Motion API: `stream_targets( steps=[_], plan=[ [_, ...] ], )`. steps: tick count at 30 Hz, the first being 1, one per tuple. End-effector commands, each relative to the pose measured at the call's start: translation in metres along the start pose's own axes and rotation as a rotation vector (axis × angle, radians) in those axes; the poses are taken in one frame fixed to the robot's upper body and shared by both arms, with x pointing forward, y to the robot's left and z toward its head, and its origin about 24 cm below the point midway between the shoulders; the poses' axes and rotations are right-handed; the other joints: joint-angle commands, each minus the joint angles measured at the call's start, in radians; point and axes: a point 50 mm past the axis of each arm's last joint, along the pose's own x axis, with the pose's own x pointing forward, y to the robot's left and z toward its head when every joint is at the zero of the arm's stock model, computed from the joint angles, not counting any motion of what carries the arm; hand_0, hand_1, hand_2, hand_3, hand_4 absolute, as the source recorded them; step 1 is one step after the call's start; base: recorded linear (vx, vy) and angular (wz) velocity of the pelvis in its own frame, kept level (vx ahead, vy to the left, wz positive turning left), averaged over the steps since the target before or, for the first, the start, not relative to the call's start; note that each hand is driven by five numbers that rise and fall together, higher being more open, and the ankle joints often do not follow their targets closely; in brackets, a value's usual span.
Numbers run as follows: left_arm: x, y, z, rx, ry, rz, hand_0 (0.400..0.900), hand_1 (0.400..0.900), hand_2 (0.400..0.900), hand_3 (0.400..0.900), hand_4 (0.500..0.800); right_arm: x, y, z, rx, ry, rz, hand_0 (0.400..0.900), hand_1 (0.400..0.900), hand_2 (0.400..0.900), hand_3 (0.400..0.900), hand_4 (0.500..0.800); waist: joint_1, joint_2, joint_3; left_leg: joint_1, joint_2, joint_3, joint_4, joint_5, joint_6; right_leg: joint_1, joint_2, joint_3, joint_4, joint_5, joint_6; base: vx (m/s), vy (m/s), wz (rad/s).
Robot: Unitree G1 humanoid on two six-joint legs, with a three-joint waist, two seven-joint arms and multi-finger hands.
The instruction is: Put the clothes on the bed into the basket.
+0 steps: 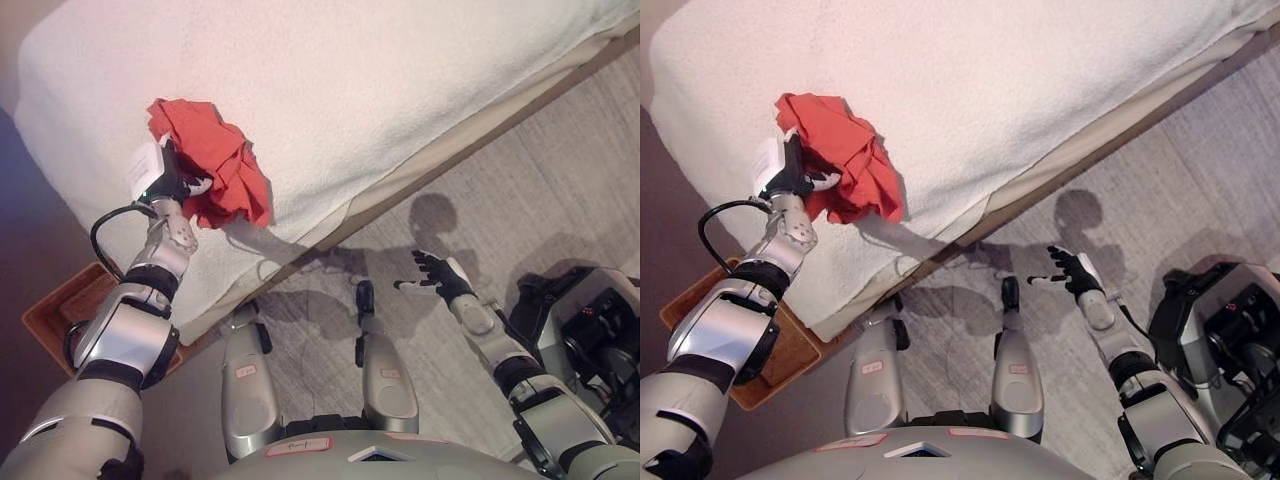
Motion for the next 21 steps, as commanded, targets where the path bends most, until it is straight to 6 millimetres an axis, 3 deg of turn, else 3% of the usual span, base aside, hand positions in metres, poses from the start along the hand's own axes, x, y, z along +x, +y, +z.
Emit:
stream_targets(
  steps=[1, 8, 9, 10, 11, 21],
  plan=[
    [0.027, 0.051, 0.038, -0.029, -0.100, 0.213, 0.900, 0.900, 0.900, 0.900, 0.800, -0.003, -0.021, 0.008, 0.020, -0.077, -0.083, 0.900, 0.900, 0.900, 0.900, 0.800, -0.020, -0.006, -0.037, -0.165, 0.089, -0.118, 0.135, -0.006, -0.082, -0.008, -0.086, -0.008, -0.001, 0.106, 0.055, 0.00, 0.000, -0.12],
    [0.031, 0.057, 0.047, -0.016, -0.115, 0.215, 0.900, 0.900, 0.900, 0.900, 0.800, -0.004, -0.023, 0.017, 0.027, -0.123, -0.081, 0.900, 0.900, 0.900, 0.900, 0.800, -0.050, -0.008, -0.041, -0.219, 0.103, -0.118, 0.180, -0.032, -0.079, -0.055, -0.079, 0.000, 0.001, 0.118, 0.055, -0.01, 0.006, -0.11],
    [0.031, 0.056, 0.047, -0.016, -0.117, 0.210, 0.855, 0.855, 0.855, 0.855, 0.773, -0.004, -0.023, 0.018, 0.026, -0.130, -0.080, 0.900, 0.900, 0.900, 0.900, 0.800, -0.053, -0.010, -0.041, -0.226, 0.105, -0.117, 0.186, -0.035, -0.078, -0.059, -0.080, 0.001, -0.001, 0.120, 0.055, 0.00, 0.011, -0.16],
    [0.031, 0.054, 0.047, -0.020, -0.113, 0.200, 0.516, 0.516, 0.516, 0.516, 0.569, -0.004, -0.022, 0.018, 0.029, -0.128, -0.078, 0.900, 0.900, 0.900, 0.900, 0.800, -0.056, -0.010, -0.043, -0.230, 0.106, -0.116, 0.188, -0.037, -0.077, -0.060, -0.080, 0.000, -0.005, 0.122, 0.055, 0.00, 0.007, -0.10],
    [0.031, 0.054, 0.047, -0.020, -0.113, 0.200, 0.400, 0.400, 0.400, 0.400, 0.500, -0.004, -0.022, 0.018, 0.029, -0.128, -0.078, 0.900, 0.900, 0.900, 0.900, 0.800, -0.056, -0.010, -0.043, -0.231, 0.106, -0.116, 0.188, -0.037, -0.077, -0.060, -0.080, 0.000, -0.005, 0.122, 0.055, 0.01, 0.023, -0.17],
    [0.026, 0.040, 0.045, -0.037, -0.106, 0.146, 0.400, 0.400, 0.400, 0.400, 0.500, -0.006, -0.024, 0.015, 0.016, -0.125, -0.084, 0.900, 0.900, 0.900, 0.900, 0.800, -0.052, -0.012, -0.061, -0.214, 0.120, -0.110, 0.202, -0.051, -0.071, -0.060, -0.076, -0.014, 0.001, 0.118, 0.055, 0.03, 0.008, -0.07]
  ],
)
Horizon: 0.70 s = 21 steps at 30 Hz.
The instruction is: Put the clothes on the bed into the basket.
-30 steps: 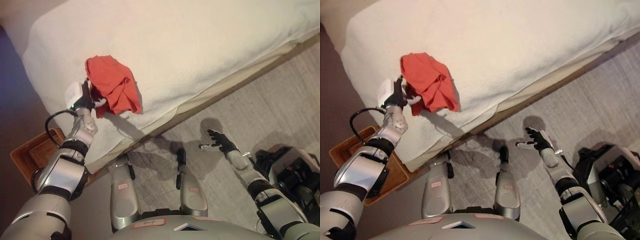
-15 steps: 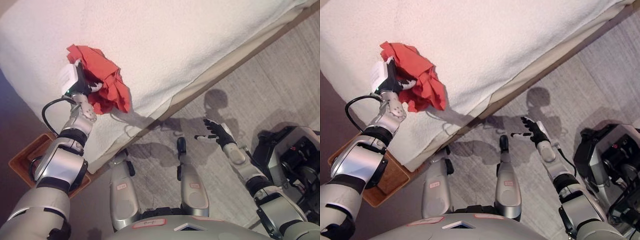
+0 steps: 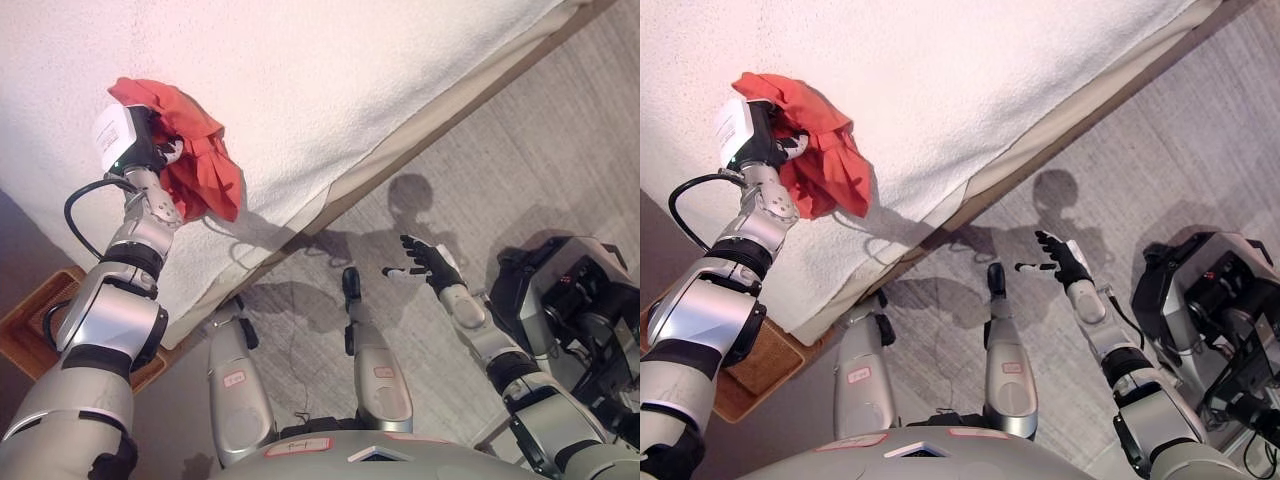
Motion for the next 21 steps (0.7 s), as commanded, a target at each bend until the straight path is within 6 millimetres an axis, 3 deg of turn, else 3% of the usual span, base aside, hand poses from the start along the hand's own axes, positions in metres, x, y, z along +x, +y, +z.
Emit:
stream_targets(
  steps=[1, 10, 17, 21],
  plan=[
    [0.008, 0.005, 0.024, -0.056, -0.058, 0.023, 0.400, 0.400, 0.400, 0.400, 0.500, -0.008, -0.034, 0.000, -0.036, -0.047, -0.094, 0.900, 0.900, 0.900, 0.900, 0.800, -0.014, 0.042, -0.028, -0.089, 0.090, -0.127, 0.110, -0.020, -0.075, 0.073, -0.090, -0.060, -0.045, 0.112, 0.061, 0.00, 0.000, 0.00],
    [-0.001, -0.006, 0.007, -0.090, -0.008, -0.044, 0.400, 0.400, 0.400, 0.400, 0.500, -0.007, -0.039, -0.005, -0.053, -0.011, -0.100, 0.900, 0.900, 0.900, 0.900, 0.800, 0.008, 0.048, -0.051, -0.024, 0.095, -0.124, 0.092, -0.018, -0.082, 0.121, -0.085, -0.077, -0.040, 0.090, 0.061, 0.04, -0.004, 0.01],
    [-0.022, -0.020, -0.035, -0.116, 0.090, -0.125, 0.400, 0.400, 0.400, 0.400, 0.500, -0.008, -0.036, -0.022, -0.054, 0.090, -0.082, 0.900, 0.900, 0.900, 0.900, 0.800, 0.066, 0.065, -0.060, 0.103, 0.081, -0.124, 0.052, -0.013, -0.083, 0.229, -0.088, -0.099, -0.034, 0.049, 0.058, 0.11, -0.017, 0.18],
    [-0.039, -0.023, -0.072, -0.048, 0.168, -0.177, 0.400, 0.400, 0.400, 0.400, 0.500, -0.011, -0.035, -0.036, -0.052, 0.165, -0.079, 0.900, 0.900, 0.900, 0.900, 0.800, 0.102, 0.075, -0.062, 0.179, 0.072, -0.124, 0.013, 0.001, -0.088, 0.294, -0.085, -0.118, -0.036, 0.026, 0.052, 0.08, -0.023, 0.19]
  ],
)
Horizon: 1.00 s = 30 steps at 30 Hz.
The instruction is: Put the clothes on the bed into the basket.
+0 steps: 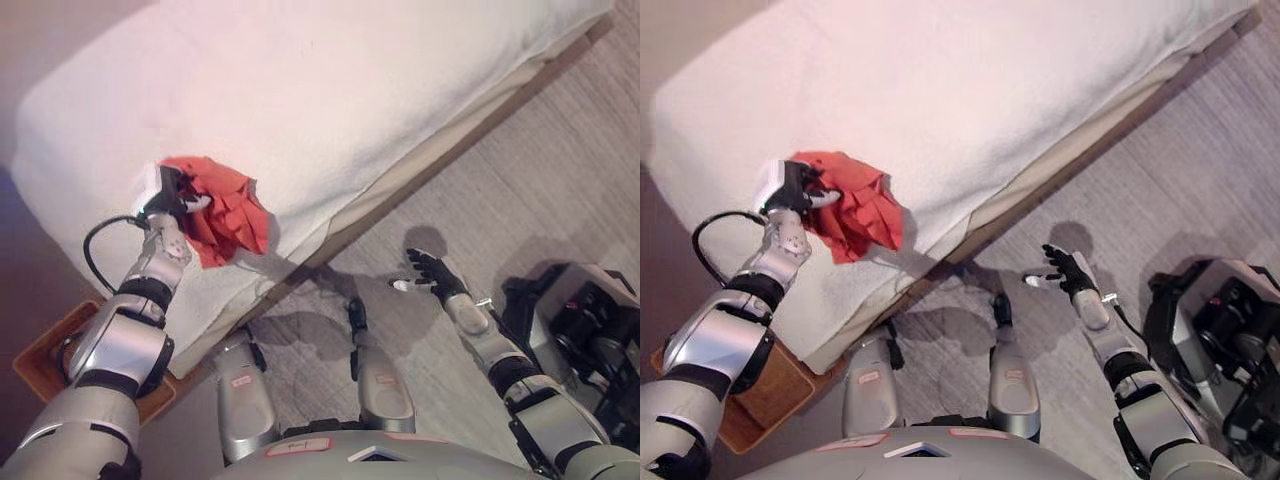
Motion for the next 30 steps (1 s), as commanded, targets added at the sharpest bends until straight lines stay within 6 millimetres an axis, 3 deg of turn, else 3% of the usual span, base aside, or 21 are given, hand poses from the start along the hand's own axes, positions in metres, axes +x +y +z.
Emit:
stream_targets(
  steps=[1, 8, 17, 30],
  plan=[
    [0.006, 0.033, -0.018, -0.020, 0.036, 0.098, 0.400, 0.400, 0.400, 0.400, 0.500, -0.001, -0.031, -0.005, -0.029, 0.015, -0.078, 0.900, 0.900, 0.900, 0.900, 0.800, 0.049, 0.012, -0.032, -0.068, 0.070, -0.146, 0.091, 0.002, -0.078, 0.062, -0.085, -0.098, 0.026, 0.020, 0.051, 0.06, -0.029, 0.19],
    [-0.010, 0.047, -0.073, 0.008, 0.192, 0.116, 0.400, 0.400, 0.400, 0.400, 0.500, -0.009, -0.026, -0.043, -0.038, 0.206, -0.072, 0.900, 0.900, 0.900, 0.900, 0.800, 0.108, 0.034, -0.046, 0.006, 0.066, -0.170, 0.060, 0.015, -0.082, 0.157, -0.076, -0.132, 0.024, -0.019, 0.038, 0.05, -0.044, 0.19],
    [-0.039, 0.056, -0.133, 0.074, 0.363, 0.046, 0.400, 0.400, 0.400, 0.400, 0.500, -0.022, -0.032, -0.071, -0.065, 0.347, -0.062, 0.900, 0.900, 0.900, 0.900, 0.800, 0.154, 0.065, -0.087, 0.078, 0.064, -0.188, 0.021, 0.027, -0.089, 0.236, -0.069, -0.169, 0.034, -0.055, 0.030, 0.05, -0.027, 0.15],
    [-0.080, 0.069, -0.194, 0.133, 0.607, -0.025, 0.400, 0.400, 0.400, 0.400, 0.500, -0.029, -0.032, -0.083, -0.105, 0.422, -0.020, 0.900, 0.900, 0.900, 0.900, 0.800, 0.206, 0.098, -0.133, 0.129, 0.060, -0.213, -0.006, 0.044, -0.093, 0.318, -0.059, -0.216, 0.046, -0.098, 0.023, 0.04, -0.017, 0.12]
  ],
)
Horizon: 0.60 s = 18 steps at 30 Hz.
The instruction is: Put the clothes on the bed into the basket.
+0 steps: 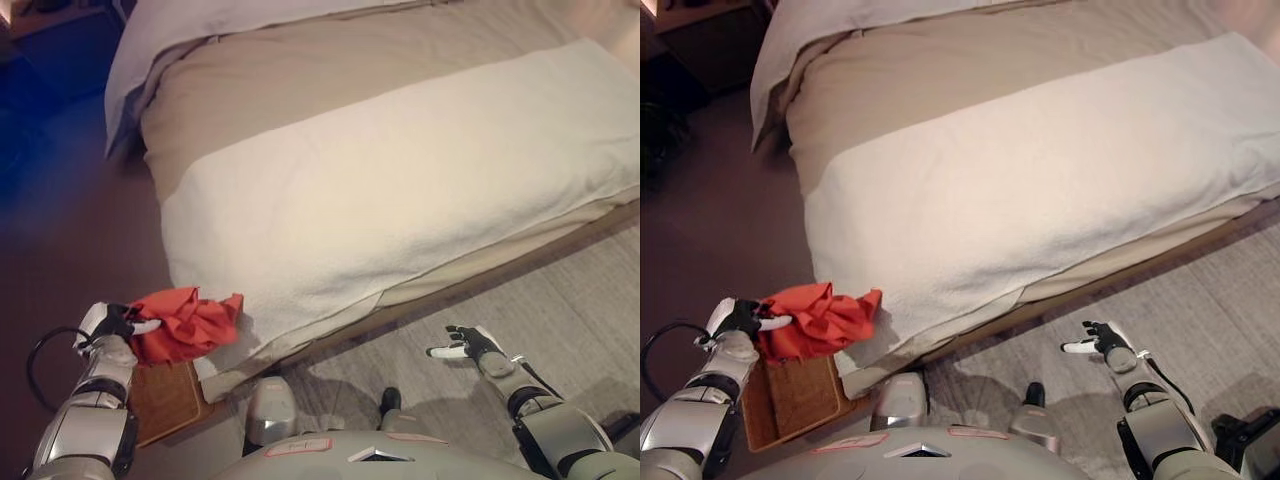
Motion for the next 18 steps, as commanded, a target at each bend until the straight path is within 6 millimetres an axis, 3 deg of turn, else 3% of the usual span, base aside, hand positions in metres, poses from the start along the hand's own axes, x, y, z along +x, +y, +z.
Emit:
stream_targets(
  steps=[1, 3, 8, 9, 13, 18],
  plan=[
    [0.006, 0.066, -0.013, 0.042, 0.041, 0.175, 0.400, 0.400, 0.400, 0.400, 0.500, 0.000, -0.023, 0.009, -0.001, -0.029, -0.065, 0.900, 0.900, 0.900, 0.900, 0.800, 0.041, -0.015, -0.014, -0.093, 0.081, -0.096, 0.100, 0.027, -0.068, 0.015, -0.058, -0.061, 0.114, -0.045, 0.039, 0.03, -0.007, 0.08],
    [0.005, 0.071, -0.020, 0.058, 0.062, 0.179, 0.400, 0.400, 0.400, 0.400, 0.500, 0.000, -0.022, 0.004, 0.003, -0.015, -0.060, 0.900, 0.900, 0.900, 0.900, 0.800, 0.048, -0.014, -0.017, -0.091, 0.080, -0.103, 0.099, 0.027, -0.067, 0.022, -0.058, -0.067, 0.113, -0.047, 0.040, 0.02, -0.004, 0.09],
    [0.000, 0.104, -0.041, 0.096, 0.131, 0.253, 0.400, 0.400, 0.400, 0.400, 0.500, -0.002, -0.020, -0.005, 0.004, 0.006, -0.052, 0.900, 0.900, 0.900, 0.900, 0.800, 0.057, -0.016, -0.026, -0.090, 0.076, -0.108, 0.093, 0.026, -0.068, 0.039, -0.058, -0.080, 0.109, -0.048, 0.043, 0.01, 0.007, 0.07],
    [0.000, 0.104, -0.041, 0.096, 0.131, 0.253, 0.400, 0.400, 0.400, 0.400, 0.500, -0.002, -0.020, -0.005, 0.004, 0.006, -0.052, 0.900, 0.900, 0.900, 0.900, 0.800, 0.057, -0.016, -0.026, -0.090, 0.076, -0.108, 0.093, 0.026, -0.068, 0.039, -0.058, -0.080, 0.109, -0.048, 0.043, 0.00, 0.007, 0.07],
    [-0.004, 0.147, -0.035, 0.099, 0.112, 0.368, 0.400, 0.400, 0.400, 0.400, 0.500, -0.004, -0.017, -0.018, 0.028, 0.041, -0.043, 0.900, 0.900, 0.900, 0.900, 0.800, 0.068, -0.027, -0.025, -0.104, 0.071, -0.117, 0.098, 0.022, -0.067, 0.048, -0.064, -0.096, 0.106, -0.045, 0.048, 0.00, 0.010, 0.11],
    [-0.007, 0.171, -0.023, 0.146, 0.082, 0.431, 0.400, 0.400, 0.400, 0.400, 0.500, -0.005, -0.013, -0.025, 0.046, 0.062, -0.031, 0.900, 0.900, 0.900, 0.900, 0.800, 0.077, -0.042, -0.019, -0.116, 0.069, -0.123, 0.099, 0.022, -0.067, 0.050, -0.068, -0.107, 0.102, -0.039, 0.052, 0.00, 0.005, 0.03]
  ],
)
